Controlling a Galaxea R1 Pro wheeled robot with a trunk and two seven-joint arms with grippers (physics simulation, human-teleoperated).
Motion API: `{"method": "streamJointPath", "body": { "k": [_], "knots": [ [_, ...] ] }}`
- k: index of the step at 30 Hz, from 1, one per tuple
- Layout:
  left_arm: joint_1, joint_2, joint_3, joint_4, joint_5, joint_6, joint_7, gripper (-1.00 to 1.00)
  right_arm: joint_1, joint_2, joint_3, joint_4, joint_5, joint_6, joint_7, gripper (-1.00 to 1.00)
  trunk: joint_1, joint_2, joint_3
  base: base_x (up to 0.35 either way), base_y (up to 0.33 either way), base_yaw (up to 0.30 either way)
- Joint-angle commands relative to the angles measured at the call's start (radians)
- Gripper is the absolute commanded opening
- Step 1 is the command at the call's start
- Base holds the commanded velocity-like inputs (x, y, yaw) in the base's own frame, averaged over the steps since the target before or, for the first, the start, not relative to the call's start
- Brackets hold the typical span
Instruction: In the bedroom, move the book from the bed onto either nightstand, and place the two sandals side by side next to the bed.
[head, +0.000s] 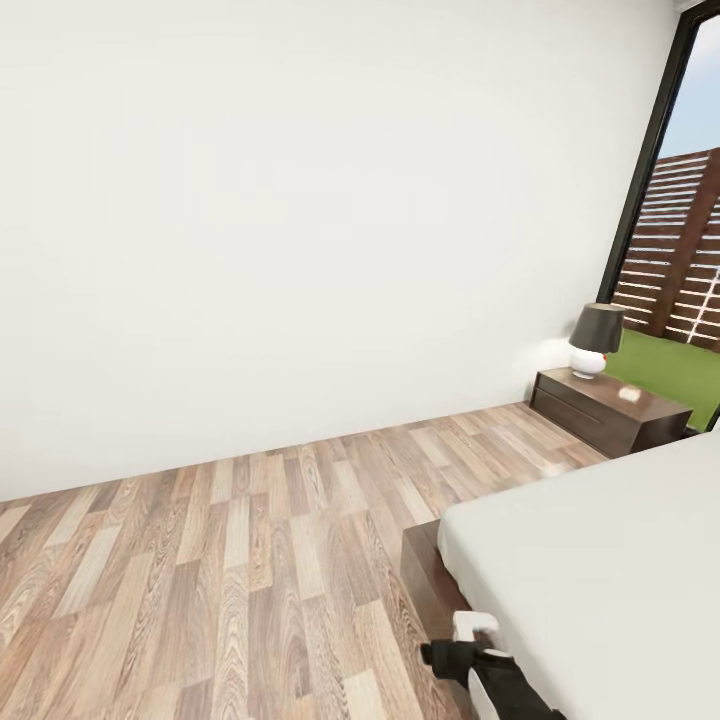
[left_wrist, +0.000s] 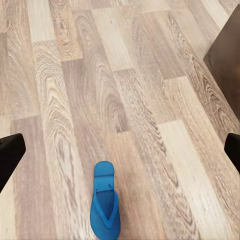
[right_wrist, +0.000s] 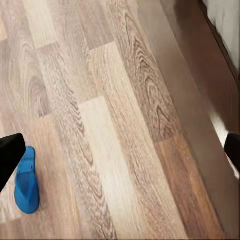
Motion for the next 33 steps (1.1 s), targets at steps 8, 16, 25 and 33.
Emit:
{"method": "streamJointPath", "body": {
  "k": [8,16,25,33],
  "knots": [
    [0.0,0.001,0.002,-0.117,0.005,0.081,0.0,1.0,-0.032,0.002,0.009,-0.113,-0.001,0.065,0.001,1.0,0.0,-0.001,-0.001,0.0,0.0,0.0],
    [-0.019,0.002,0.002,-0.424,0.007,0.533,-0.001,1.0,-0.033,0.002,0.012,-0.212,-0.001,0.285,0.001,1.0,0.0,-0.001,-0.001,0.0,0.0,0.0],
    [-0.172,0.0,0.002,-0.186,0.007,0.708,0.0,1.0,-0.033,0.002,0.012,-0.254,-0.001,0.356,0.0,1.0,0.0,-0.001,-0.001,0.0,0.0,0.0],
    [-0.223,0.006,0.018,-0.121,0.018,0.715,0.002,1.0,-0.033,0.002,0.012,-0.255,-0.001,0.37,0.0,1.0,0.0,-0.001,-0.001,0.0,0.0,0.0]
  ]
}}
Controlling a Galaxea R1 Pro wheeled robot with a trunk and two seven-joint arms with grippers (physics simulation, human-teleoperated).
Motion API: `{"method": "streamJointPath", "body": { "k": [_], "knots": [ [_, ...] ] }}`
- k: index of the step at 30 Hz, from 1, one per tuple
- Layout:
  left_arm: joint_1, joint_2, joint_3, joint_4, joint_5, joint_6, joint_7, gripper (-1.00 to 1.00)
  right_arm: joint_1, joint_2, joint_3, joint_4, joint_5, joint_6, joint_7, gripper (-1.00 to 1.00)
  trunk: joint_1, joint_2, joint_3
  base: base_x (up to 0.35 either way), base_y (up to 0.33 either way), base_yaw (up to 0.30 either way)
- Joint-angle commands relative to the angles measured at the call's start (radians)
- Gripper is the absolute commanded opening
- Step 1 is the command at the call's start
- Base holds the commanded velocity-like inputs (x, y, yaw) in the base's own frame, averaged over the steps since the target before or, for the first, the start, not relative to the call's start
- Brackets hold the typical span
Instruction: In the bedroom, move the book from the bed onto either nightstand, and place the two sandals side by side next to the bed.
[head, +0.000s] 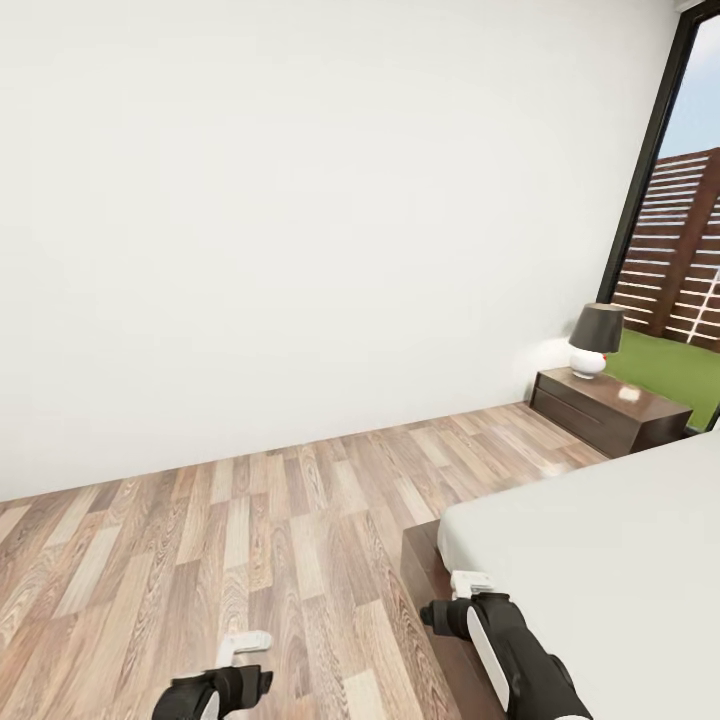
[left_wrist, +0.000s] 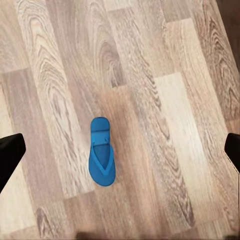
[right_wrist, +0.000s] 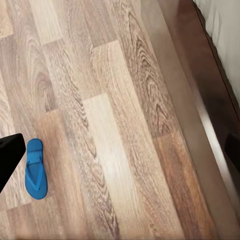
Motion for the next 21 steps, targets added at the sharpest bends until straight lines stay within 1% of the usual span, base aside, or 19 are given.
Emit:
{"method": "streamJointPath", "body": {
  "k": [1,2,4,6,8,9,21],
  "knots": [
    [-0.001,0.0,0.005,-0.001,0.012,0.005,0.0,1.0,0.0,0.001,-0.003,-0.001,-0.001,0.005,0.001,1.0,0.0,-0.001,-0.001,0.0,0.0,0.0],
    [-0.001,0.0,0.008,0.0,0.017,0.004,0.0,1.0,0.0,0.001,-0.003,-0.001,-0.001,0.005,0.001,1.0,0.0,-0.001,-0.001,0.0,0.0,0.0],
    [-0.002,0.0,0.017,0.001,0.041,0.003,-0.002,1.0,0.0,0.001,-0.003,-0.001,-0.002,0.005,0.001,1.0,0.0,-0.001,-0.001,0.0,0.0,0.0],
    [-0.002,0.001,0.02,0.001,0.055,-0.001,-0.003,1.0,0.0,0.001,-0.003,-0.001,-0.002,0.005,0.001,1.0,0.0,-0.001,-0.001,0.0,0.0,0.0],
    [-0.003,0.001,0.021,0.001,0.061,-0.003,-0.003,1.0,0.0,0.001,-0.003,-0.001,-0.002,0.005,0.001,1.0,0.0,-0.001,-0.001,0.0,0.0,0.0],
    [-0.003,0.001,0.022,0.001,0.065,-0.005,-0.003,1.0,0.0,0.001,-0.003,-0.001,-0.002,0.005,0.001,1.0,0.004,-0.008,-0.004,0.0,0.0,0.0],
    [-0.002,-0.002,0.019,0.002,0.074,-0.028,-0.003,1.0,0.0,0.001,-0.001,0.001,-0.003,0.003,0.003,1.0,0.05,-0.092,-0.042,0.0,0.0,0.0]
  ]
}}
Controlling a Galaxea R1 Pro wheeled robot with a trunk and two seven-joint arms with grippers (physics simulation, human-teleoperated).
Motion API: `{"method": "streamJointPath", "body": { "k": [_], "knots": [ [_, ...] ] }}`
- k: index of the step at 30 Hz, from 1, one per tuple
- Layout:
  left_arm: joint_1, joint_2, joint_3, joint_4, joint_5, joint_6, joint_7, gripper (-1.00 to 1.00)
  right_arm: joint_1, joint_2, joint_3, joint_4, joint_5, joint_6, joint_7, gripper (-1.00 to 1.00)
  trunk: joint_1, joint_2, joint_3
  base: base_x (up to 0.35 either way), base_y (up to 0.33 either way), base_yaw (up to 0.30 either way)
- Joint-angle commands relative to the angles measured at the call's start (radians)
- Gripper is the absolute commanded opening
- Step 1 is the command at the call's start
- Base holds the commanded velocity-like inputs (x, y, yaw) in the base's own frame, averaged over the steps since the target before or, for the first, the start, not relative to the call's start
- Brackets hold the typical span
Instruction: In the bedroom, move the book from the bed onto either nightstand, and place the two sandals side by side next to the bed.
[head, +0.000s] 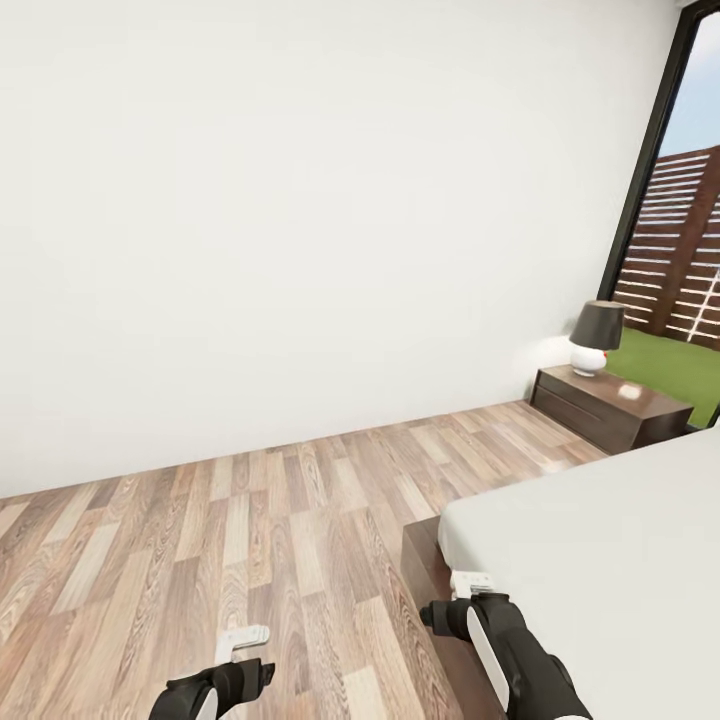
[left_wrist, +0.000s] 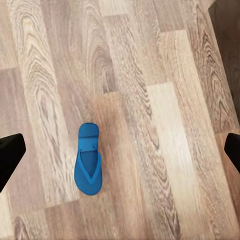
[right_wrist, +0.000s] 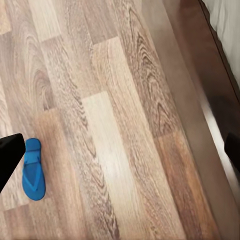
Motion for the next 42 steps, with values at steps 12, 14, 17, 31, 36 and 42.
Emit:
{"method": "streamJointPath", "body": {
  "k": [12,14,17,31,36,42],
  "knots": [
    [0.0,-0.003,0.003,0.0,0.024,0.004,0.0,1.0,0.0,0.003,0.036,-0.003,-0.269,-0.004,0.148,1.0,0.046,-0.085,-0.039,0.0,0.0,0.0],
    [0.0,-0.003,0.002,0.0,0.025,0.004,0.0,1.0,0.0,0.001,0.101,-0.004,-0.372,-0.003,0.261,1.0,0.054,-0.099,-0.045,0.0,0.0,0.0],
    [0.0,-0.004,0.001,0.0,0.026,0.003,0.0,1.0,0.0,0.002,0.13,-0.004,-0.413,-0.002,0.294,1.0,0.065,-0.12,-0.054,0.0,0.0,0.0],
    [0.0,-0.005,0.001,0.0,0.026,0.002,0.0,1.0,0.0,0.002,0.141,0.003,-0.427,-0.004,0.54,1.0,0.119,-0.218,-0.098,0.0,0.0,0.0],
    [0.0,-0.005,0.001,0.004,0.026,-0.033,0.0,1.0,0.0,0.002,0.141,0.009,-0.426,-0.006,0.544,1.0,0.138,-0.253,-0.114,0.0,0.0,0.0],
    [0.0,-0.005,0.001,0.038,0.025,-0.072,0.0,1.0,0.0,0.002,0.14,0.012,-0.427,-0.007,0.545,1.0,0.161,-0.295,-0.133,0.0,0.0,0.0]
  ]
}}
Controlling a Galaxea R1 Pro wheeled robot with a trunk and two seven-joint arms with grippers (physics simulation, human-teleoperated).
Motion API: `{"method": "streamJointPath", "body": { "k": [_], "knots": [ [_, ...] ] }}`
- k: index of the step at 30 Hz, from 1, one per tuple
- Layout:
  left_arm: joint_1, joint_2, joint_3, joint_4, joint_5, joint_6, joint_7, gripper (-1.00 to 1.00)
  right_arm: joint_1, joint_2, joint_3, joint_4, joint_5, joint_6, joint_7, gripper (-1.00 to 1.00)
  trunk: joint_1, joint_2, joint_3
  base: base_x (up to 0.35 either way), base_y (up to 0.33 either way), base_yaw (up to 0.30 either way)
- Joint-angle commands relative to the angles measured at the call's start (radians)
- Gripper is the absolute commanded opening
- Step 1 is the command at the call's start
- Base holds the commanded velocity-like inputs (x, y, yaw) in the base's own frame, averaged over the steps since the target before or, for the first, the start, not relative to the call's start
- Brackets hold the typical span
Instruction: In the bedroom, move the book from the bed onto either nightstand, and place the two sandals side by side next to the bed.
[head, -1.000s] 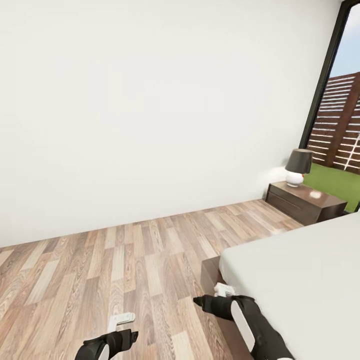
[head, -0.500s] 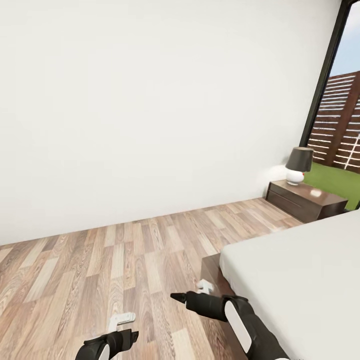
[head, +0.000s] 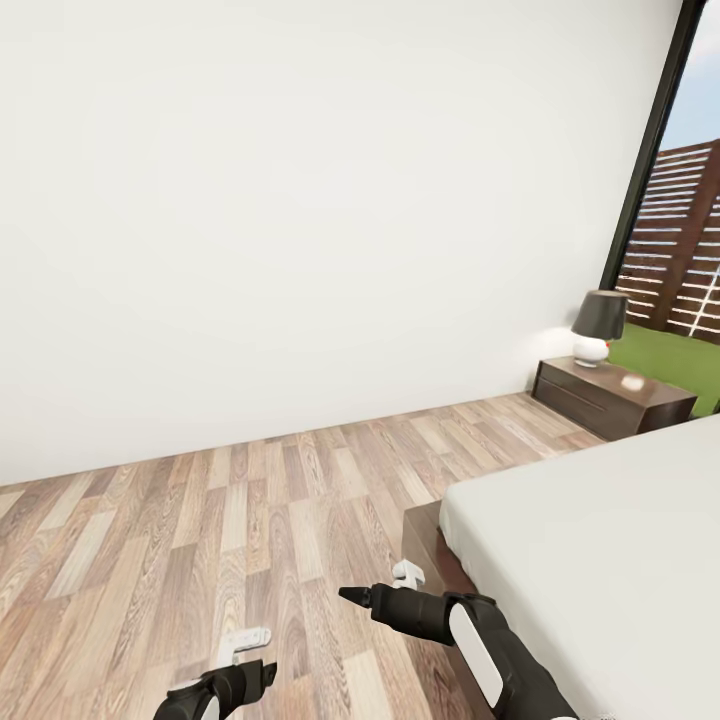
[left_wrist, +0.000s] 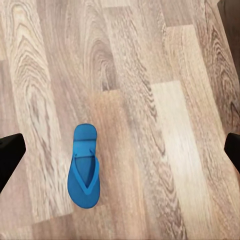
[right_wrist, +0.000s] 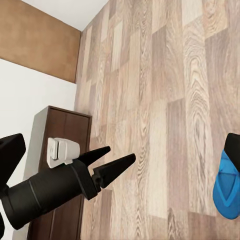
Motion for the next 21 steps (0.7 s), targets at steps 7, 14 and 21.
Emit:
{"method": "streamJointPath", "body": {
  "k": [7,14,21],
  "knots": [
    [0.0,-0.001,0.003,0.003,0.009,0.003,0.0,1.0,-0.001,0.0,0.001,0.0,-0.005,0.006,-0.001,1.0,0.027,-0.05,-0.023,0.0,0.0,0.0],
    [0.0,-0.001,0.003,0.003,0.009,0.002,0.0,1.0,-0.001,0.001,0.002,0.0,-0.004,0.006,-0.002,1.0,0.054,-0.099,-0.045,0.0,0.0,0.0],
    [0.0,0.0,0.003,0.004,0.009,0.002,0.0,1.0,-0.001,0.003,0.002,0.0,-0.005,0.006,-0.002,1.0,0.081,-0.148,-0.067,0.0,0.0,0.0]
  ]
}}
